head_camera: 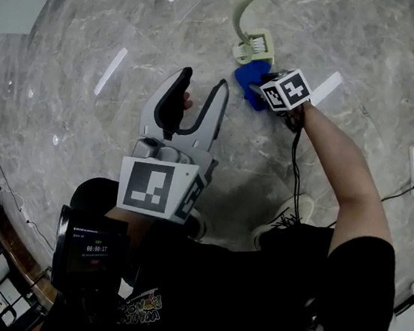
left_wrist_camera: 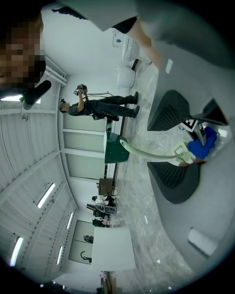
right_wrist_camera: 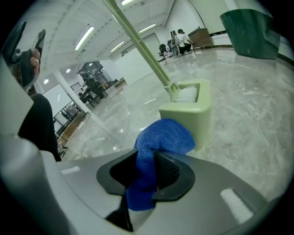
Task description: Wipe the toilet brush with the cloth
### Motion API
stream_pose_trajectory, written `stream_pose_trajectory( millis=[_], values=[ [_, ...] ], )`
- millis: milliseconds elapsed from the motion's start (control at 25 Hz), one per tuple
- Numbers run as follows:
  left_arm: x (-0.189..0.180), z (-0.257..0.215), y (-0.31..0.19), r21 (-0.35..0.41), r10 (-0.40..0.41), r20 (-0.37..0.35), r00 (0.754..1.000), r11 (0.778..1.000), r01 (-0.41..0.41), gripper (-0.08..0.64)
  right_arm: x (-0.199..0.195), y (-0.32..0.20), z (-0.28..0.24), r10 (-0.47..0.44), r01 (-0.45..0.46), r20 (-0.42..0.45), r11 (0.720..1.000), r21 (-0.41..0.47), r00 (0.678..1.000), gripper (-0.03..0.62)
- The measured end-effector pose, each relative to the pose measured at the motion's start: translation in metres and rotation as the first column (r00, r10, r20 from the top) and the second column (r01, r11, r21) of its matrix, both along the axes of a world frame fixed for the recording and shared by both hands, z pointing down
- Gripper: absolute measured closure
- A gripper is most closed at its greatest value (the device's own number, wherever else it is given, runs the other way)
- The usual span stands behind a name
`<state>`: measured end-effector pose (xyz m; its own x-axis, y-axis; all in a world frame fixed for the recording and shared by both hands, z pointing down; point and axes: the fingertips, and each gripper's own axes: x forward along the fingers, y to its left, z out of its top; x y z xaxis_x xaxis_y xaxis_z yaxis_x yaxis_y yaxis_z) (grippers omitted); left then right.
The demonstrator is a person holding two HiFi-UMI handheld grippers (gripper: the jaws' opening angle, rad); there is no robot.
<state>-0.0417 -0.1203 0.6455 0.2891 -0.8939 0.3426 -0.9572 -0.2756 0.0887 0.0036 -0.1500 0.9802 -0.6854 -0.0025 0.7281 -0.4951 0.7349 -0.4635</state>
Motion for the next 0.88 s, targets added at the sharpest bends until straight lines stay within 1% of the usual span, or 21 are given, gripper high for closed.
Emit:
stream_pose_trajectory(
  millis=[80,160,200,280,360,400,520,640,720,800,880],
  values=[
    [0.000,0.000,0.000,0.003,0.002,-0.006,1.000,1.000,-0.002,0.347,0.002,-0.010,-0.002,0.045,-0.045,0.009,0.999,0.012,0.999,0.488],
    [0.001,0.001,0.001,0.009,0.007,-0.014,1.000,1.000,-0.007,0.347,0.001,-0.016,-0.005,0.067,-0.068,0.026,0.998,0.010,0.997,0.489],
    [0.001,0.001,0.002,0.011,0.008,-0.015,1.000,1.000,-0.008,0.347,0.000,-0.016,-0.006,0.061,-0.061,0.034,0.998,0.005,0.998,0.489],
    [0.000,0.002,0.002,0.013,0.011,-0.015,1.000,1.000,-0.011,0.347,0.001,-0.009,-0.006,0.015,-0.015,0.041,1.000,-0.007,0.999,0.489],
    [0.001,0.002,0.002,0.011,0.011,-0.018,1.000,1.000,-0.010,0.347,0.011,-0.004,-0.003,-0.030,0.030,0.031,0.999,-0.012,0.999,0.489],
    [0.001,0.001,0.001,0.011,0.012,-0.020,1.000,1.000,-0.011,0.347,0.019,-0.005,-0.002,-0.029,0.029,0.025,0.999,-0.013,0.999,0.489],
    [0.003,0.000,0.001,0.010,0.016,-0.028,0.999,1.000,-0.016,0.348,0.050,-0.023,-0.001,0.037,-0.037,0.005,0.999,-0.012,0.999,0.489],
    [0.005,0.003,0.000,0.003,0.022,-0.014,1.000,1.000,-0.022,0.348,0.081,-0.046,-0.002,0.096,-0.096,-0.023,0.995,-0.002,0.995,0.489],
    [0.006,0.006,0.001,0.002,0.026,-0.008,1.000,1.000,-0.026,0.348,0.104,-0.065,-0.004,0.161,-0.160,-0.042,0.987,0.022,0.986,0.489],
    [0.004,0.009,0.000,-0.004,0.020,-0.009,1.000,1.000,-0.020,0.348,0.130,-0.089,-0.007,0.260,-0.254,-0.070,0.964,0.081,0.963,0.489],
    [0.003,0.010,0.000,-0.010,0.014,-0.012,1.000,1.000,-0.014,0.348,0.156,-0.113,-0.014,0.365,-0.346,-0.094,0.923,0.167,0.926,0.489]
  ],
)
